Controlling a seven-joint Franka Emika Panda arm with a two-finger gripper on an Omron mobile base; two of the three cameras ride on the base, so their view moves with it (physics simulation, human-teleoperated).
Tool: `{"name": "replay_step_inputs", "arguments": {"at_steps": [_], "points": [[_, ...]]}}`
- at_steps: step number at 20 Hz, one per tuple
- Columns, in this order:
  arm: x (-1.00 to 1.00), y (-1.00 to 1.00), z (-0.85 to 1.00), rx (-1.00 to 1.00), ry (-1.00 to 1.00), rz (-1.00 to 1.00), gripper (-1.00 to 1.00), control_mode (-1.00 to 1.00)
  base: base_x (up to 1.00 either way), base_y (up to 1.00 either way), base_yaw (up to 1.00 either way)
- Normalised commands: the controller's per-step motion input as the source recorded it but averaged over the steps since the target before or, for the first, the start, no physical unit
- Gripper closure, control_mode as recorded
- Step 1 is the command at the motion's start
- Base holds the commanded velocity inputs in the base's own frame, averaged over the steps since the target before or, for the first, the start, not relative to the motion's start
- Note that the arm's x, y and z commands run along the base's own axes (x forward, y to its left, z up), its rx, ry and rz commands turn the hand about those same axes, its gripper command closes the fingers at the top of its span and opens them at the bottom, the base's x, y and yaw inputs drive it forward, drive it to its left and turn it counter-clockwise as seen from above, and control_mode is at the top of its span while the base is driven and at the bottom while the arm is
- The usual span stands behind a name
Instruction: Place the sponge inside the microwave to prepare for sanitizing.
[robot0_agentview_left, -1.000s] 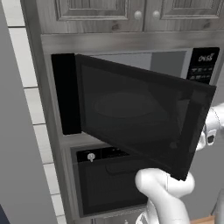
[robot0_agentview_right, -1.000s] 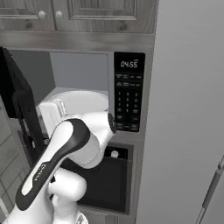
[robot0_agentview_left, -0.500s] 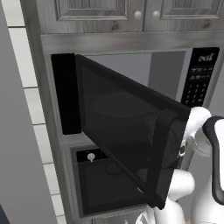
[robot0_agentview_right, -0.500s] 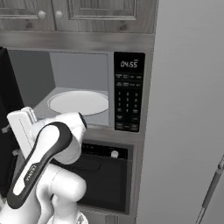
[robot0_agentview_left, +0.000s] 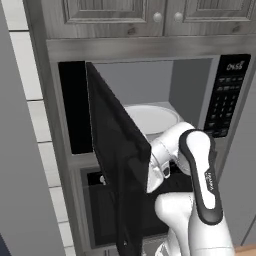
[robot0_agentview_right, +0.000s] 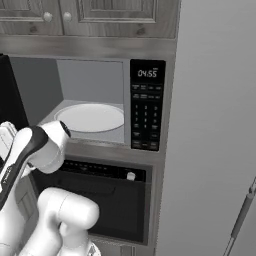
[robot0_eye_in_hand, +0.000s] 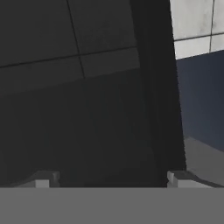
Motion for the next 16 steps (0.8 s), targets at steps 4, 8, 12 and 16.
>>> {"name": "replay_step_inputs", "arguments": {"at_steps": [4,8,12,16], "points": [[-0.6,0.94,-0.56,0.06,-0.19,-0.36,-1.0,-1.0,0.0,0.0,0.0],[-0.73,0.64,-0.43,0.07,-0.16,-0.35,-1.0,-1.0,0.0,0.0,0.0],[-0.57,0.17,-0.35,0.02,-0.06,-0.26,-1.0,-1.0,0.0,0.0,0.0],[0.22,-0.79,-0.07,-0.11,0.0,-0.12,-1.0,-1.0,0.0,0.0,0.0]]}}
